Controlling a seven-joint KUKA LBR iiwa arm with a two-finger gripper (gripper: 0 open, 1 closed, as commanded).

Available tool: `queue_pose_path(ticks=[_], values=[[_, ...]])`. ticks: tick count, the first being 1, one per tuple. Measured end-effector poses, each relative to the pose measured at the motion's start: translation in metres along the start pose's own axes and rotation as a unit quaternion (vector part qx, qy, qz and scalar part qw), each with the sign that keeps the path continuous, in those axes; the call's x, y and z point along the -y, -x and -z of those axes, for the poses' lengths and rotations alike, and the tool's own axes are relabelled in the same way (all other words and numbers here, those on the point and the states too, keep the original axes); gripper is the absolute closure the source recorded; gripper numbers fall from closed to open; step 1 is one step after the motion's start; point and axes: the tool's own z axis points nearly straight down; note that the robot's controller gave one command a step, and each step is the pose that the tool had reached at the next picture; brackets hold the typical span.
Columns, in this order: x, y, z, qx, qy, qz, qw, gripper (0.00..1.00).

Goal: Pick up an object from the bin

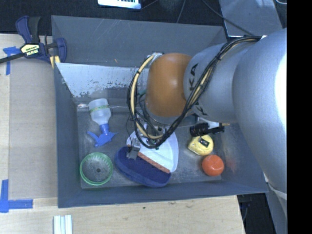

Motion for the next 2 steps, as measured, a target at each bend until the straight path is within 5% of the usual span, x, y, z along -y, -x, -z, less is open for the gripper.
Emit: queue_pose_path(ticks=[1,2], values=[[0.080,-0.016,-0.046,0.0020,0.001,0.042,0.9991,0.00],[0.145,-0.001,-0.037,0.0042,0.001,0.006,1.0000,0.00]])
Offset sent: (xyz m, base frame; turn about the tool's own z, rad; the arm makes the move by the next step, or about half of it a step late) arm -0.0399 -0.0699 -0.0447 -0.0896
